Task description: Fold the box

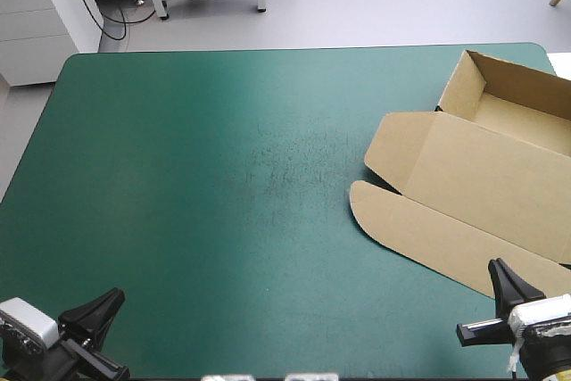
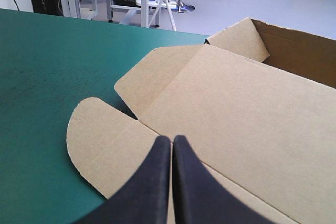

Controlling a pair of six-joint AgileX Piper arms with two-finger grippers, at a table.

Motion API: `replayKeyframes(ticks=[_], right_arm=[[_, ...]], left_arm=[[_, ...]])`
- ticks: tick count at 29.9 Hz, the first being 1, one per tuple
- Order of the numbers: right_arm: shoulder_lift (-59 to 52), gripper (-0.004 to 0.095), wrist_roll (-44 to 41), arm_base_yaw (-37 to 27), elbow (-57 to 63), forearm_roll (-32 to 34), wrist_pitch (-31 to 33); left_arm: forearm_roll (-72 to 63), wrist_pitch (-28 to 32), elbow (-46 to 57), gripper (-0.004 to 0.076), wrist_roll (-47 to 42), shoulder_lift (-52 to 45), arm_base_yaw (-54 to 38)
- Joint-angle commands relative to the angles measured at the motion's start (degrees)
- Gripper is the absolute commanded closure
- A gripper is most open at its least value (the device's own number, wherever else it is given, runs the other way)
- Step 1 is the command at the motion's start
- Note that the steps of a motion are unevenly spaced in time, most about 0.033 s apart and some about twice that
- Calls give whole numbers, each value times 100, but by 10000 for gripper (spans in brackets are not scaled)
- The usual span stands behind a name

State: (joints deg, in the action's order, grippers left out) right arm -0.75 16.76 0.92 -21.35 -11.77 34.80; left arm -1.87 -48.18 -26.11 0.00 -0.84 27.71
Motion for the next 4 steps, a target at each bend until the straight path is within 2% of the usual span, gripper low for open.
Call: replayKeyframes(ticks=[1, 4], right_arm=[[-122, 911, -13, 16, -120, 22, -444], [-122, 910, -13, 16, -111, 133, -462]], left_arm=[[-88, 448, -129, 731, -31, -70, 20], [-88, 448, -129, 731, -31, -70, 20]])
